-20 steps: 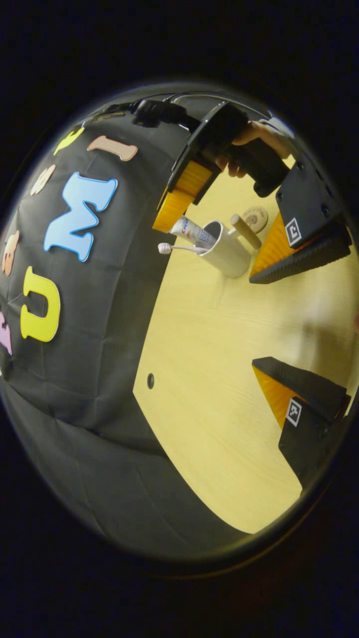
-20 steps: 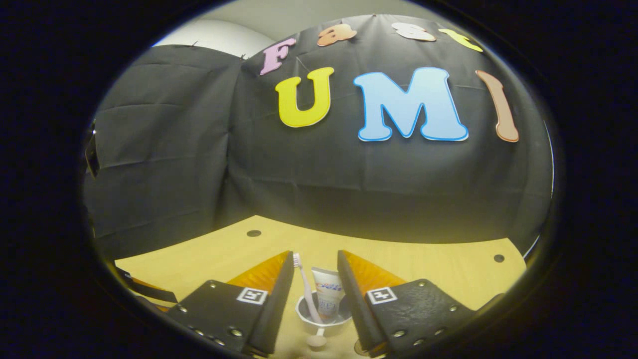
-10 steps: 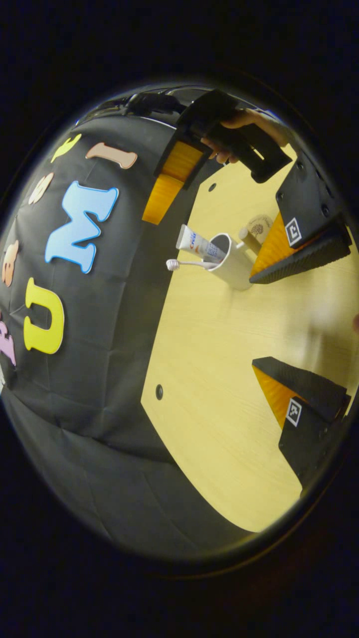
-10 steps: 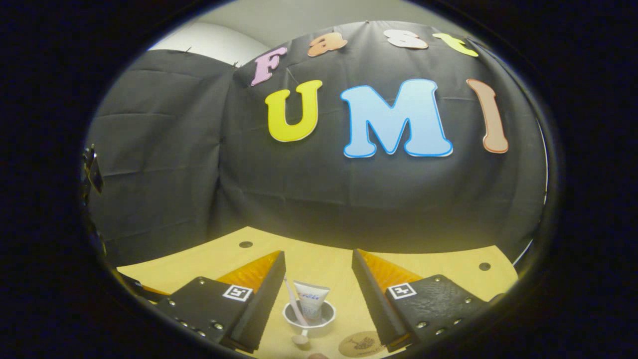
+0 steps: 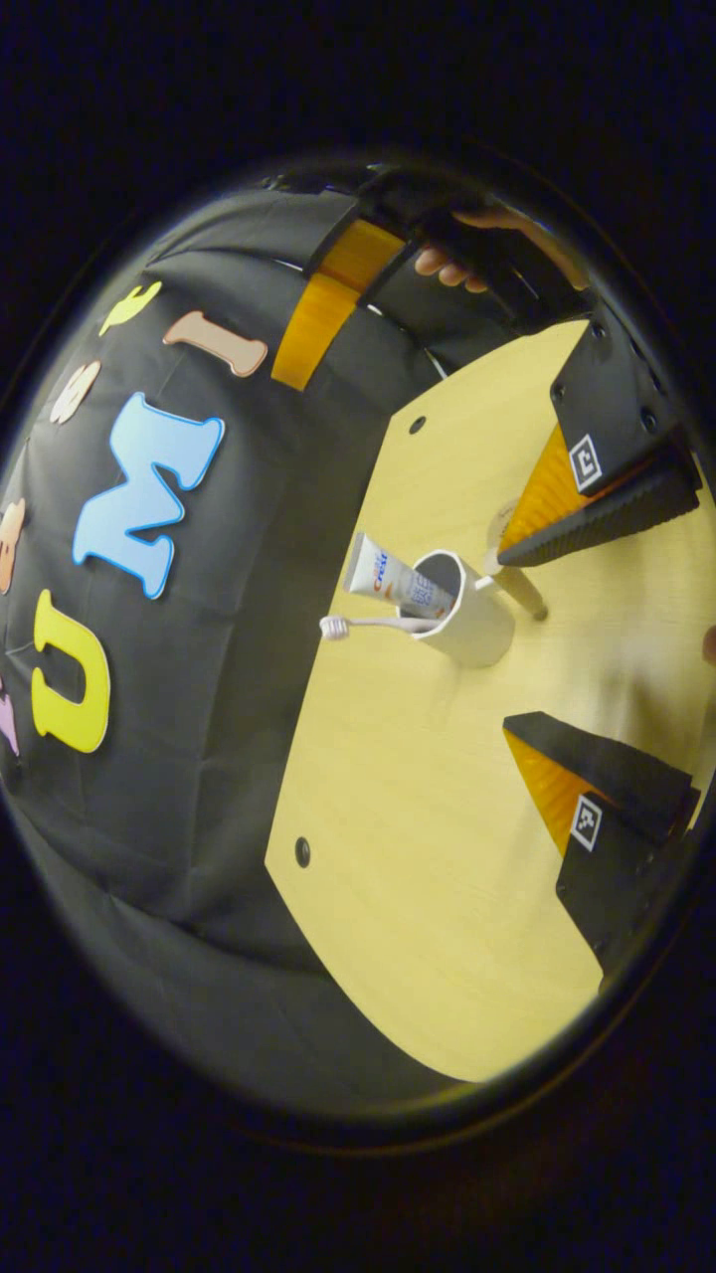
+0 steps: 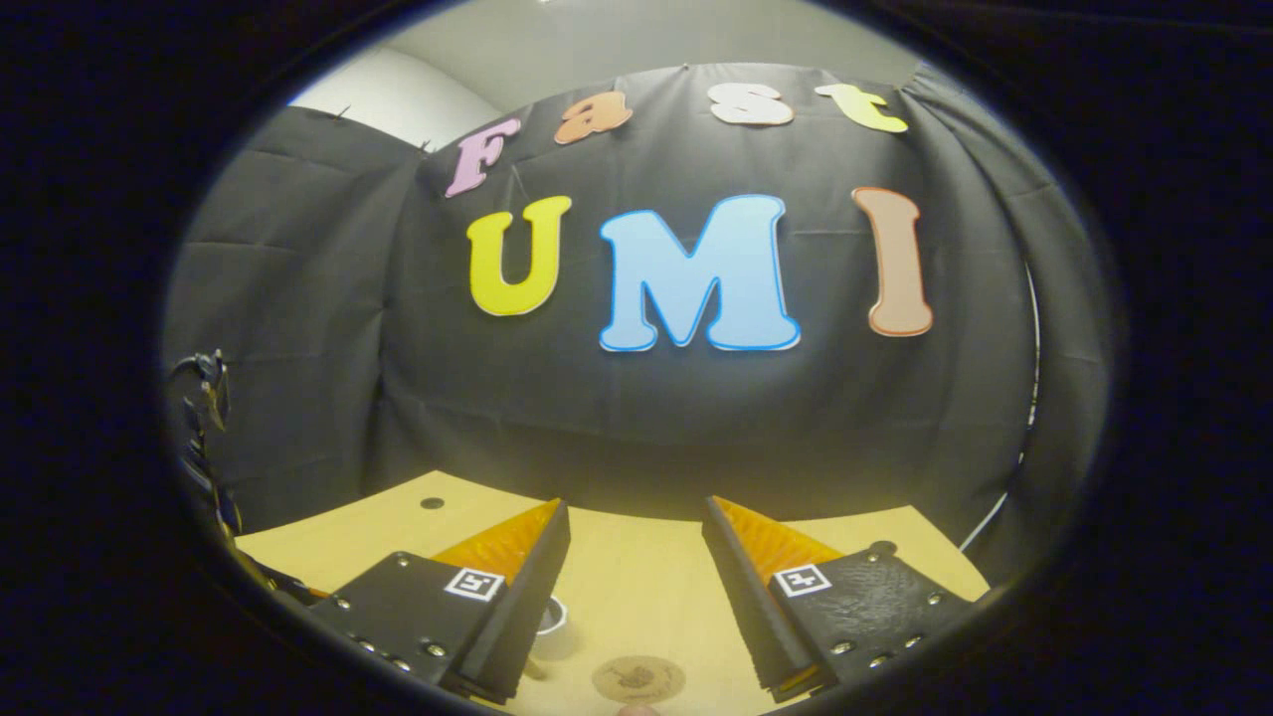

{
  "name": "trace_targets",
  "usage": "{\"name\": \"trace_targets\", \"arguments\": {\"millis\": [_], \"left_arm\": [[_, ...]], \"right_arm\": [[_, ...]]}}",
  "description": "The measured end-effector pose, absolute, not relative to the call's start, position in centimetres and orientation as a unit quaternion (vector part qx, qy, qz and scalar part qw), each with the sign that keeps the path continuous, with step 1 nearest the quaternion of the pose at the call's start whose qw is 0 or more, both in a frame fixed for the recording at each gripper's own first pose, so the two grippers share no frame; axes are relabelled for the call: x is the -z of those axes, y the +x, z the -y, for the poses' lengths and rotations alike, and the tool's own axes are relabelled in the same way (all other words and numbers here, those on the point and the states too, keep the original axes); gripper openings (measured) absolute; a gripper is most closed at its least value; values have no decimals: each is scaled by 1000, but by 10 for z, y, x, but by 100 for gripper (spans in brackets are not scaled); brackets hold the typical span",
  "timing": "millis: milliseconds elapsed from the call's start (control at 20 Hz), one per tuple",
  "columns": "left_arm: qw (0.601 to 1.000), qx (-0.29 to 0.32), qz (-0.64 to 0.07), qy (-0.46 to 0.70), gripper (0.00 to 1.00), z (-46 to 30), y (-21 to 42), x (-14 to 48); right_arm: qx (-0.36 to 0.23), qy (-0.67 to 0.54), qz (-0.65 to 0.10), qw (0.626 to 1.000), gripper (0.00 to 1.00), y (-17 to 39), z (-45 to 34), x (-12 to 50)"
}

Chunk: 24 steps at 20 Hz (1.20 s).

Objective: Put the toothbrush and toothpaste on the desktop into the cup, then pick up the cup and place it on the coaster on the desktop.

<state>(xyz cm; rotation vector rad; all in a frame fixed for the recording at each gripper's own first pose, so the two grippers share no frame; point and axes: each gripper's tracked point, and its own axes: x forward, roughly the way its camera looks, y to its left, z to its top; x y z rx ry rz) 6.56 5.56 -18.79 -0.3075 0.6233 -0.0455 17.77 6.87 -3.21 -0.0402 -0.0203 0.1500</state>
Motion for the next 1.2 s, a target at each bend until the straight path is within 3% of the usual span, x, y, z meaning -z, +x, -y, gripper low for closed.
{"name": "trace_targets", "arguments": {"millis": [150,200,300,400,450,500,650,700,900,1050,1100,1200], "left_arm": [[938,33,-314,-142,94,-39,71,188],[937,35,-319,-140,89,-35,72,188],[932,37,-332,-139,95,-28,73,192],[927,41,-348,-136,95,-19,77,198],[922,47,-360,-136,90,-13,77,202],[916,52,-373,-137,99,-6,77,206],[906,59,-399,-130,95,7,85,215],[902,58,-410,-125,90,10,88,222],[880,44,-452,-141,99,17,98,241],[873,28,-466,-141,90,14,109,249],[872,24,-470,-138,95,12,113,251],[869,18,-474,-138,95,11,123,255]], "right_arm": [[-47,-20,11,999,82,167,-40,29],[-39,-20,11,999,82,165,-31,29],[-34,-13,9,999,83,158,-19,28],[-26,-4,7,1000,83,152,-6,27],[-18,-3,9,1000,83,149,1,25],[-12,-4,10,1000,83,146,9,24],[2,-8,8,1000,83,134,29,22],[4,-10,6,1000,83,132,36,22],[27,-16,2,1000,83,120,65,18],[50,-19,4,999,84,117,88,15],[55,-16,3,998,84,115,94,16],[64,-7,0,998,84,117,103,18]]}}
